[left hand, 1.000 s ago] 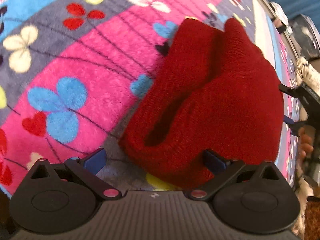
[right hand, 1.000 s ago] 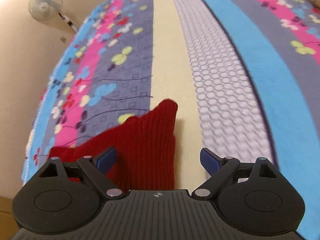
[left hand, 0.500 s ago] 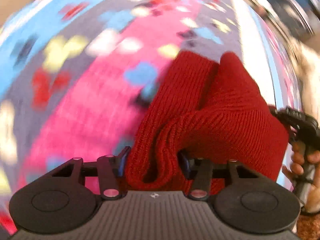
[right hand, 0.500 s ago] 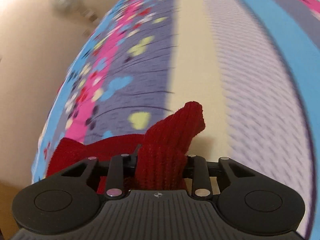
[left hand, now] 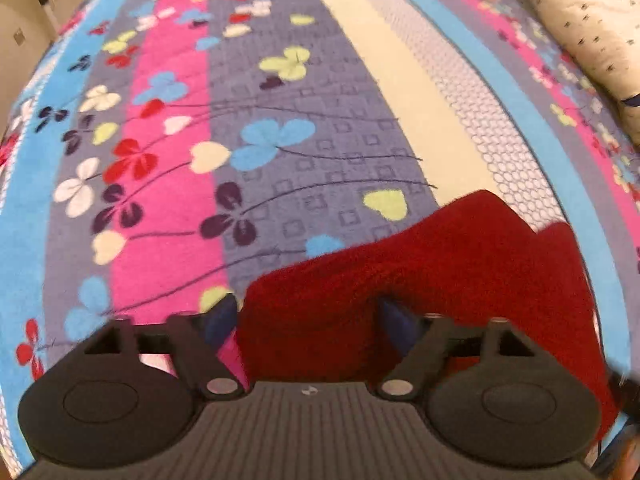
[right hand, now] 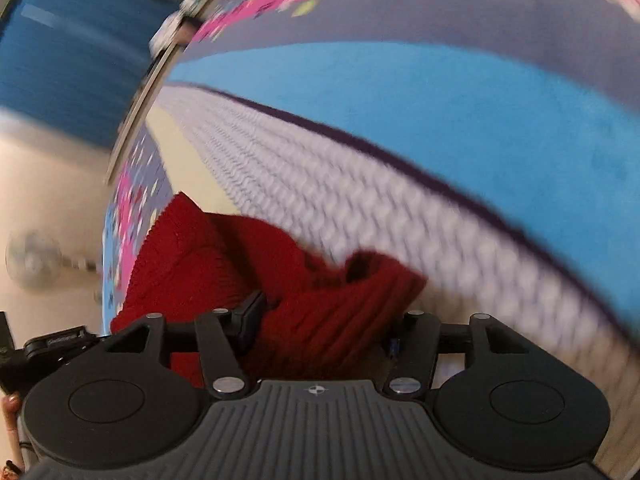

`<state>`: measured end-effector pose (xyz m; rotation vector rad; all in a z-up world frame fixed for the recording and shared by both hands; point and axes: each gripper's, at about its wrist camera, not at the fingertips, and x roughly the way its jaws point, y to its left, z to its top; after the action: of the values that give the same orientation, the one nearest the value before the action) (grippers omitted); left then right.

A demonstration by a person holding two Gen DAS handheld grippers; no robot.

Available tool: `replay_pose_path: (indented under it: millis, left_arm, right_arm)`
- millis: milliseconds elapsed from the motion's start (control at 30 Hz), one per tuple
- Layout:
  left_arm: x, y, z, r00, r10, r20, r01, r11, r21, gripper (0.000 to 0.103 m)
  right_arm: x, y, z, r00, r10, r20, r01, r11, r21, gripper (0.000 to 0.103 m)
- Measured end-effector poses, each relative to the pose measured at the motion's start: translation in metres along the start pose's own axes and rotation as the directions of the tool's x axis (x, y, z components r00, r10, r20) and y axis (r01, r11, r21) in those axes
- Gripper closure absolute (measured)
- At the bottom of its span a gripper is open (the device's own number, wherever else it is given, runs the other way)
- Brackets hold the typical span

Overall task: Fold small clothes
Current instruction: 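Grasp the folded sweater with both tools and fold it once more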

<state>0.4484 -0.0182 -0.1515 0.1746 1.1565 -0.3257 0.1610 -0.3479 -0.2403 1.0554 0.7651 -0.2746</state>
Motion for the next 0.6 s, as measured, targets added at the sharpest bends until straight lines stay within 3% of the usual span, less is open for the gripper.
replay_pose_path:
  millis: [67, 167, 333, 367, 400, 433, 467, 500, 533, 600]
  left_arm:
    - [-0.013, 0.016, -0.015, 0.998, -0.059, 0.033, 0.06, 0.997, -0.049, 0.011]
    - [-0.024, 0.034, -0.023, 0.99, -0.111, 0.081, 0.12, 0.986, -0.114, 0.011]
    - [-0.008, 0.028, -0.016, 0.989, -0.122, 0.079, 0.133, 0.98, -0.146, 0.014]
    - [-0.005, 0.025, -0.016, 0.99, -0.114, 0.086, 0.126, 0.98, -0.152, 0.019]
    - [-0.004, 0.022, -0.017, 0.99, -0.102, 0.102, 0.118, 0.98, -0.161, 0.048]
    - [-0.005, 0.019, -0.018, 0.989, -0.091, 0.112, 0.109, 0.98, -0.168, 0.065]
    - [-0.008, 0.017, -0.02, 0.99, -0.073, 0.118, 0.093, 0.981, -0.173, 0.07]
    - [-0.012, 0.016, -0.023, 0.99, -0.067, 0.122, 0.088, 0.981, -0.175, 0.079]
    - [-0.018, 0.018, -0.028, 0.988, -0.071, 0.136, 0.096, 0.978, -0.184, 0.081]
    - [-0.03, 0.023, -0.043, 0.984, -0.057, 0.168, 0.091, 0.974, -0.206, 0.082]
  right_arm:
    - [-0.003, 0.009, 0.025, 1.0, -0.005, -0.013, 0.004, 0.994, -0.109, 0.031]
    - [-0.007, 0.036, 0.05, 0.999, -0.017, 0.031, 0.026, 0.948, -0.317, 0.027]
    - [0.031, 0.084, 0.075, 0.997, 0.014, -0.08, -0.051, 0.881, -0.47, 0.022]
    - [0.04, 0.092, 0.076, 0.997, 0.006, -0.082, -0.044, 0.875, -0.482, 0.021]
    - [0.053, 0.101, 0.077, 0.995, 0.009, -0.101, -0.057, 0.869, -0.491, 0.021]
    - [0.065, 0.106, 0.077, 0.99, 0.015, -0.138, -0.083, 0.864, -0.497, 0.023]
    - [0.074, 0.111, 0.076, 0.981, 0.028, -0.19, -0.12, 0.86, -0.496, 0.029]
    - [0.085, 0.117, 0.076, 0.968, 0.052, -0.244, -0.17, 0.853, -0.493, 0.074]
    - [0.093, 0.125, 0.073, 0.959, 0.06, -0.276, -0.199, 0.836, -0.512, 0.09]
    - [0.092, 0.152, 0.06, 0.971, 0.081, -0.225, -0.206, 0.761, -0.615, 0.091]
